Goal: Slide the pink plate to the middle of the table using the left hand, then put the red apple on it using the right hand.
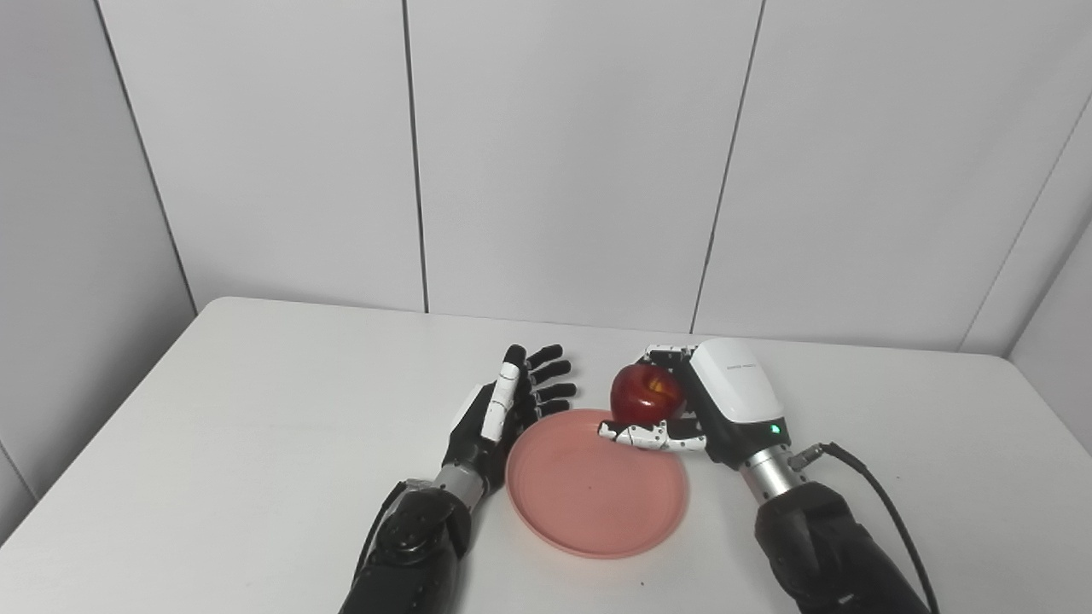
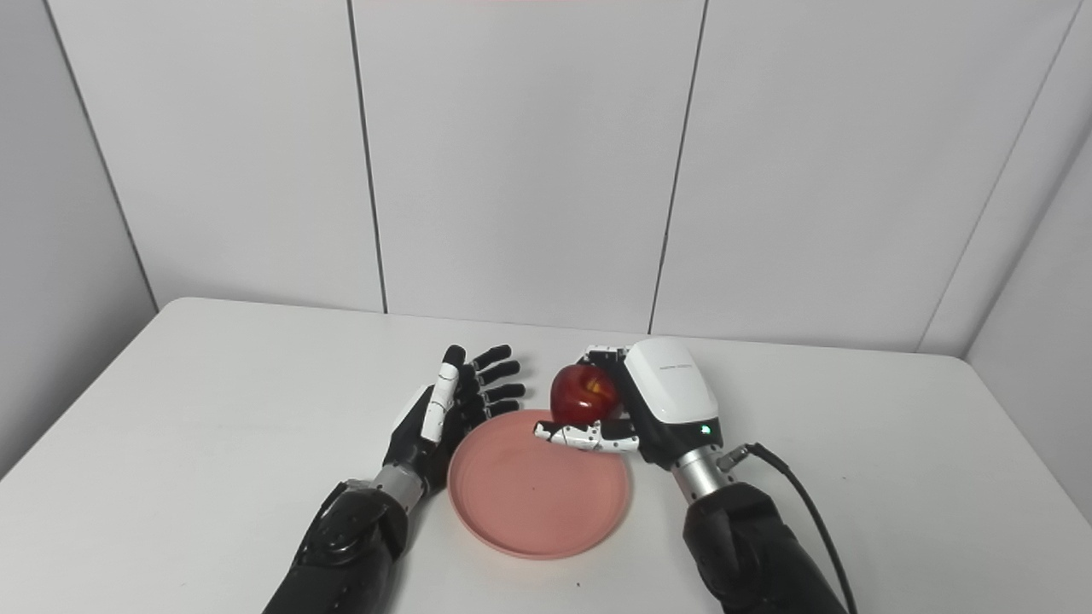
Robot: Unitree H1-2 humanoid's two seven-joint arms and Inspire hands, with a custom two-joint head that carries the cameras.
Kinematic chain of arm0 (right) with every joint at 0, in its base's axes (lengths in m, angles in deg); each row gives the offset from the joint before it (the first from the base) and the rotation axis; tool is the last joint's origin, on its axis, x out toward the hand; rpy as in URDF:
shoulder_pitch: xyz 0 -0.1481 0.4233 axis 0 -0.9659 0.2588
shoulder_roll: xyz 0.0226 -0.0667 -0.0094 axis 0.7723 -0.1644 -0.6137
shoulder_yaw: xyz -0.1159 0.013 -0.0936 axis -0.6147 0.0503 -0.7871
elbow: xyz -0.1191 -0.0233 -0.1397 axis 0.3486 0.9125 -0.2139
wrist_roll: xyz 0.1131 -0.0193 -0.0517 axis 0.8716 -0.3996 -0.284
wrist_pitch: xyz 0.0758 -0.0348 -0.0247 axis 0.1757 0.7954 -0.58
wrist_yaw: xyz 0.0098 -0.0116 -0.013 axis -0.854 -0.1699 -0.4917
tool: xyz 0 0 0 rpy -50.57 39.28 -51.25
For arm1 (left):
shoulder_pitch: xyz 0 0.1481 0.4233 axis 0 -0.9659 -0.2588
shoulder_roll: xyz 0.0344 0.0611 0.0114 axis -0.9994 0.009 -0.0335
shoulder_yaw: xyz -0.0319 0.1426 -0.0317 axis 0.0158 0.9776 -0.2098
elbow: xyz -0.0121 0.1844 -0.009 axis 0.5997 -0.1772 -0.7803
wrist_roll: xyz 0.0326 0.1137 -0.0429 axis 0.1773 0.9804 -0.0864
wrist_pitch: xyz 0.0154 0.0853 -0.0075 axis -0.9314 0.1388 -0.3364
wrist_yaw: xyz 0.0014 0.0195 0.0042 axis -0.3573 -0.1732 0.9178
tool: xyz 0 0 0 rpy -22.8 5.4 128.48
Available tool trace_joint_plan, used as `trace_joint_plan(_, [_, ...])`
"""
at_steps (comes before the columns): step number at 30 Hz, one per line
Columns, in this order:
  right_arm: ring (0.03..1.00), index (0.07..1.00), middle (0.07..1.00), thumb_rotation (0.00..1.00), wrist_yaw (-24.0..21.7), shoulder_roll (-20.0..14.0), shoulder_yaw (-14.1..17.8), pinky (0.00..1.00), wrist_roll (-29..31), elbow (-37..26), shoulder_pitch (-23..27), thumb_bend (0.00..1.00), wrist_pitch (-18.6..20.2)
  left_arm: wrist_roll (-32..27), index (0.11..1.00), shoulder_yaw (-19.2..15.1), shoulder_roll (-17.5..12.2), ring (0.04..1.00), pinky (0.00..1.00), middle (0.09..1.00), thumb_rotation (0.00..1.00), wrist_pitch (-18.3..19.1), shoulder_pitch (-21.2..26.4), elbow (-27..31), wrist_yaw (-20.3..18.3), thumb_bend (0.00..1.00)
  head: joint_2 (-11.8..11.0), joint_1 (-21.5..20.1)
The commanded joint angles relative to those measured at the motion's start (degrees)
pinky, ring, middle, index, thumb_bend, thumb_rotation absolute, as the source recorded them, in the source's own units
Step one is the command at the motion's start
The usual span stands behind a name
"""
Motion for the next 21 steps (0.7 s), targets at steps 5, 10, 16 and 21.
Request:
trace_joint_plan(5, [0.190, 0.380, 0.272, 0.71, 0.7, 0.2, -0.4, 0.15, -0.5, -2.3, 3.2, 0.47, -1.6, 0.3, 0.803, 0.1, 0.3, 0.762, 0.77, 0.833, 0.99, 2.6, -2.2, -2.7, 0.2, 0.82, 0.1, 0.1])
trace_joint_plan(10, [0.188, 0.373, 0.273, 0.70, -2.7, 0.0, -1.1, 0.14, -1.1, -4.2, 3.7, 0.47, 0.7, 0.2, 0.815, 0.1, 0.3, 0.766, 0.79, 0.836, 1.00, 2.0, -1.9, -3.3, 0.0, 0.82, 0.0, 0.0])
trace_joint_plan(16, [0.175, 0.347, 0.258, 0.65, -6.9, 0.6, -0.8, 0.12, -2.0, -5.8, 4.3, 0.48, 3.2, 0.5, 0.819, 0.2, 0.4, 0.765, 0.80, 0.839, 1.00, 2.3, -1.6, -3.4, 0.2, 0.83, -0.1, 0.0])
trace_joint_plan(21, [0.184, 0.360, 0.264, 0.63, -9.0, 0.8, -1.0, 0.13, -3.1, -5.7, 4.9, 0.47, 4.4, 0.1, 0.814, -0.2, 0.6, 0.752, 0.81, 0.829, 0.99, 2.2, -1.3, -3.9, 0.2, 0.83, -0.2, 0.0])
